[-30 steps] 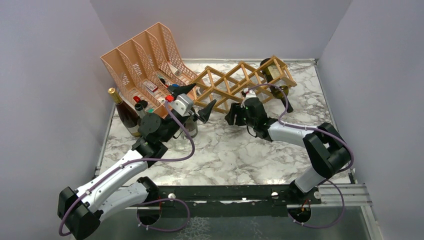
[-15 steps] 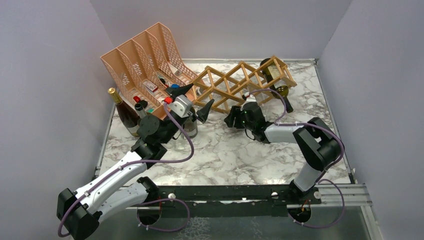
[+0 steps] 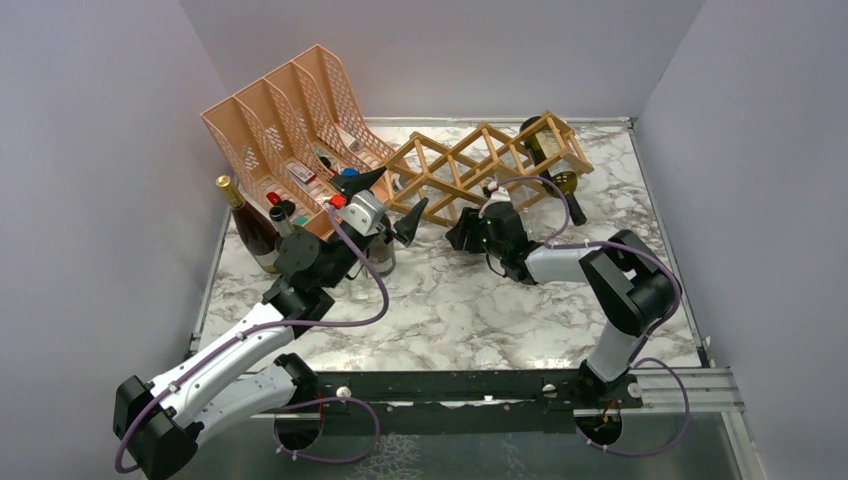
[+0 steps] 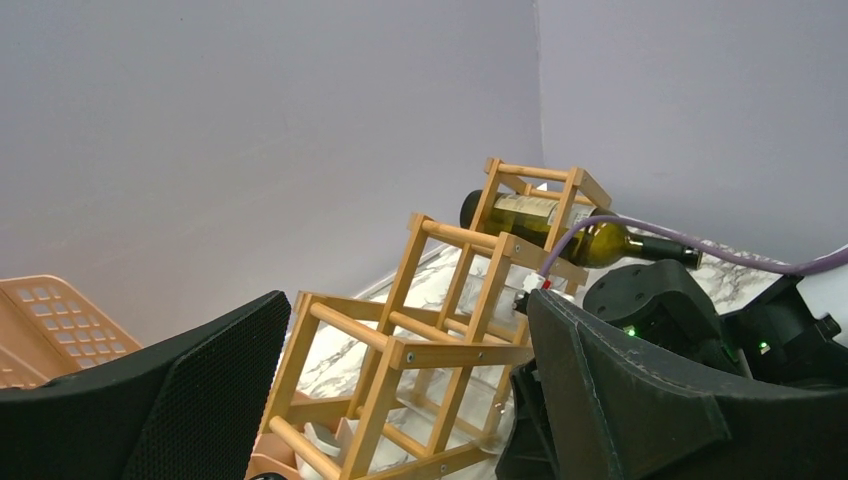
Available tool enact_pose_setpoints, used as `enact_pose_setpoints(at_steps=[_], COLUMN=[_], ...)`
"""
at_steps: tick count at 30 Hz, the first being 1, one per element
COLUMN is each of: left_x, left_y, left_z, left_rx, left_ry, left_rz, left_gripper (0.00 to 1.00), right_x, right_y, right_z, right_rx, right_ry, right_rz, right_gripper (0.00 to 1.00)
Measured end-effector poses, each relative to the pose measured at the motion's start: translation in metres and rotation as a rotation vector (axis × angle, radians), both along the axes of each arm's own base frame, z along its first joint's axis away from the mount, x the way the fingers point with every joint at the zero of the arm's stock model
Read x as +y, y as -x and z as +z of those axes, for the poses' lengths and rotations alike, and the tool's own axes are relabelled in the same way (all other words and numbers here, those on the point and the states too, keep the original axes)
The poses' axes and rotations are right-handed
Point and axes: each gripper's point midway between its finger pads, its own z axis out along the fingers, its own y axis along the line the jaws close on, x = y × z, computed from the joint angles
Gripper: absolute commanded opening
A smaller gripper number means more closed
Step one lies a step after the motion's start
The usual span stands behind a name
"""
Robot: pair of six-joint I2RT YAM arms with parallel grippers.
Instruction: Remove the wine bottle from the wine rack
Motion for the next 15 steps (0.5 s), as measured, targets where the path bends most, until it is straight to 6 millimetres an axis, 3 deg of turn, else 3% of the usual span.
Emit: enact_pose_setpoints(at_steps=[9, 11, 15], left_x=[-0.0007, -0.0007, -0.0015], left_y=[0.0006, 0.0006, 0.0013], left_z=[0.0001, 0.0001, 0.0001], left_rx=[-0.005, -0.005, -0.006], left_ry=[-0.005, -0.006, -0.007], left_rz=[0.0, 0.0, -0.002], left_gripper=[0.95, 0.95, 0.95], right_x=[0.0013, 0.0011, -0.0004], right_y=[-0.0015, -0.0015, -0.0001], right_z=[0.001, 0.001, 0.0013], right_rx=[-0.006, -0.007, -0.003], right_ry=[-0.005, -0.004, 0.004], right_rz=[-0.004, -0.005, -0.004], right_gripper=[0.43, 0.5, 0.82])
